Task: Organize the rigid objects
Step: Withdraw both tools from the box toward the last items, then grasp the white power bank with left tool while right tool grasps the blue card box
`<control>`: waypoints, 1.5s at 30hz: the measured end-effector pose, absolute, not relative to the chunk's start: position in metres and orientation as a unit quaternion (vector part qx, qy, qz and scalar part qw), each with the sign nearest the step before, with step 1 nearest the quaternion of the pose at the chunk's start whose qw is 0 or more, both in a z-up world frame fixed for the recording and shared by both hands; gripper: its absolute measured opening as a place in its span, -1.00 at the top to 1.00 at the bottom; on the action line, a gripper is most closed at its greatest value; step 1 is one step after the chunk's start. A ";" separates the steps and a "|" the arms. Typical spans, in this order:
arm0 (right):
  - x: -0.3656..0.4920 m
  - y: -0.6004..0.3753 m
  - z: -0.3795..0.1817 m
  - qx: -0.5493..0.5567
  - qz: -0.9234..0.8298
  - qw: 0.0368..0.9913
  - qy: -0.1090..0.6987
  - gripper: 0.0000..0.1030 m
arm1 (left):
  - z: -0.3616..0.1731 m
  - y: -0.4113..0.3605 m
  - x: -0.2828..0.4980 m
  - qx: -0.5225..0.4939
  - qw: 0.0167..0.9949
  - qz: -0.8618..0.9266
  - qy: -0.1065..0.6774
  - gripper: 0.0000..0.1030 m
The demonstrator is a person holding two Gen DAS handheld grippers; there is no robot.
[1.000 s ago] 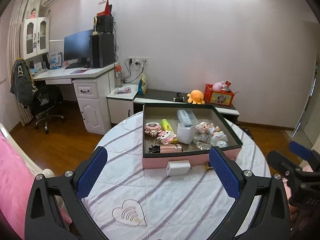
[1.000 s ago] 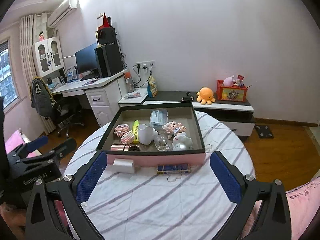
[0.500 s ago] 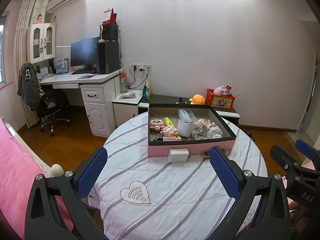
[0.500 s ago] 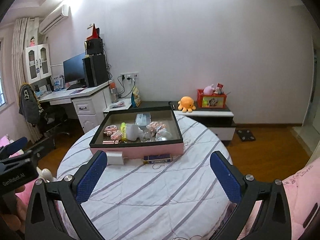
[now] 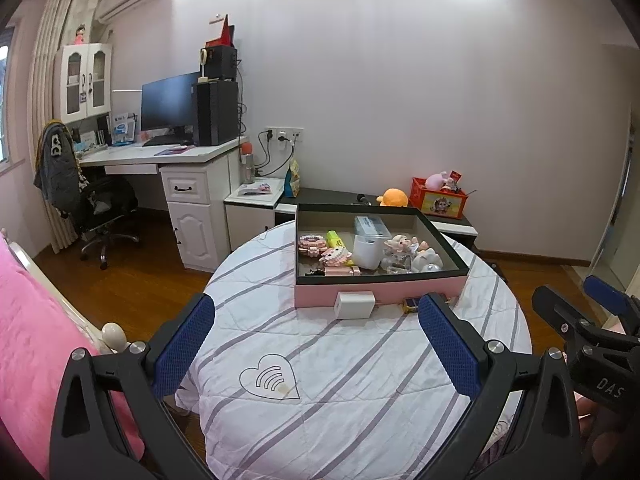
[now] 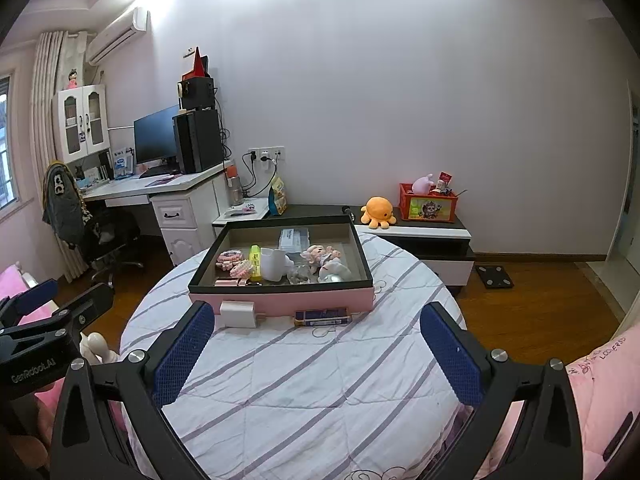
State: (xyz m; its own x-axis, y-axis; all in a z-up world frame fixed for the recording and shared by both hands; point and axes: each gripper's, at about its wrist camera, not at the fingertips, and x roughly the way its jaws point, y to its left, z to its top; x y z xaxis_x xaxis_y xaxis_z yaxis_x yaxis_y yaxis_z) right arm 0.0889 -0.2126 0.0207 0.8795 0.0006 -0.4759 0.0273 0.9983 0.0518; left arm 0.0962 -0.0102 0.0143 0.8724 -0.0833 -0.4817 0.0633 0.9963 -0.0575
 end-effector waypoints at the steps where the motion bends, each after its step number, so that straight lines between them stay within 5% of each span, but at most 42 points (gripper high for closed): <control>1: 0.089 -0.213 0.020 0.029 -0.007 0.969 0.246 -1.00 | 0.014 -0.011 0.096 -0.020 0.967 -0.038 0.250 -1.00; 19: 0.121 -0.222 -0.005 0.028 -0.015 0.959 0.283 -1.00 | -0.009 -0.018 0.123 -0.017 0.959 -0.042 0.280 -1.00; 45: 0.250 -0.260 -0.123 0.035 -0.009 0.899 0.436 -1.00 | -0.139 -0.069 0.284 -0.034 0.899 -0.061 0.432 -1.00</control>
